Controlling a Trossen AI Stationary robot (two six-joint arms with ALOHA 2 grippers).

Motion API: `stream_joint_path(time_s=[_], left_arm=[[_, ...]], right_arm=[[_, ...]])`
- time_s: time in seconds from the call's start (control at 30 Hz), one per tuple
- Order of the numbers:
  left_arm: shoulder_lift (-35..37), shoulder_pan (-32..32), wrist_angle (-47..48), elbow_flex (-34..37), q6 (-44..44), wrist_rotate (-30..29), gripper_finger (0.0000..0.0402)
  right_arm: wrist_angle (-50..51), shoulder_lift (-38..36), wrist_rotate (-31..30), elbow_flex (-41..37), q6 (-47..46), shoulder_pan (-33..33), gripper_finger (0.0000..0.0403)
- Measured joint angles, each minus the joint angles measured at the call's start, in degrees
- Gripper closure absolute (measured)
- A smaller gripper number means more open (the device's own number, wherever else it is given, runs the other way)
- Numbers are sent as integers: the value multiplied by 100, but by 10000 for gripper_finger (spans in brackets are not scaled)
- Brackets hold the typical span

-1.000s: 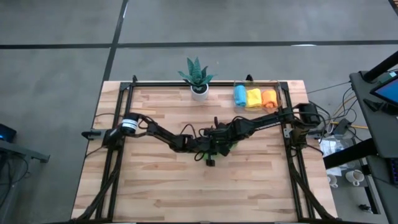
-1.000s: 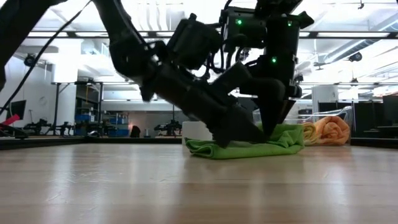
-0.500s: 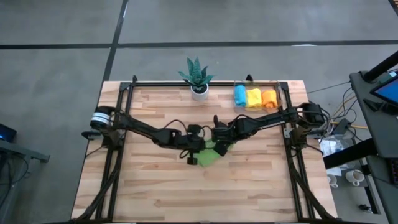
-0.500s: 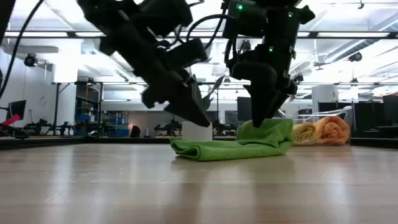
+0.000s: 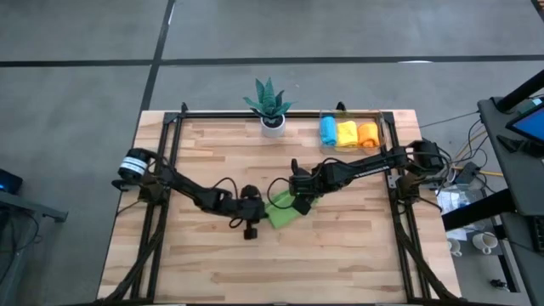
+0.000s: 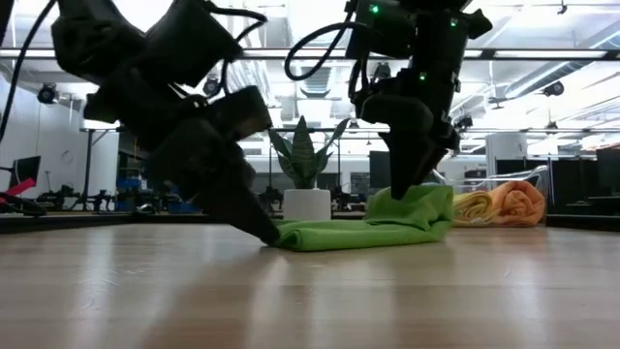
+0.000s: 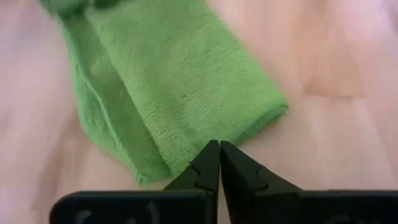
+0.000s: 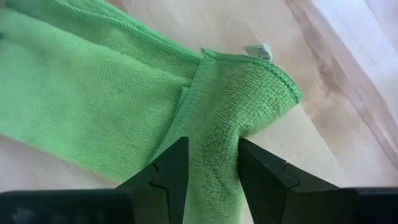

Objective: Roll microfiber towels into tight, uniform cylinder then place into a basket
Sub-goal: Roll the green microfiber cloth

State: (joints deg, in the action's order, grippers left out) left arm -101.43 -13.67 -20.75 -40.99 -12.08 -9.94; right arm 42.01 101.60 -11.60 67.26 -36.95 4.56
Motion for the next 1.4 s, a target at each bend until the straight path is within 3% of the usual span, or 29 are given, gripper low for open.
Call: stream_joint_path(time_s=[0.33, 0.83, 1.4], left_arm=[[-83, -59, 256, -183, -816, 113, 402], [-361, 699, 390, -352, -297, 89, 402], [493, 343, 1380, -302, -718, 506, 402]], right_arm=[[-44, 0, 2, 0, 61, 0, 273], [-167, 7, 7, -33, 39, 0, 278], [-195, 7, 9, -33, 35, 7, 282]])
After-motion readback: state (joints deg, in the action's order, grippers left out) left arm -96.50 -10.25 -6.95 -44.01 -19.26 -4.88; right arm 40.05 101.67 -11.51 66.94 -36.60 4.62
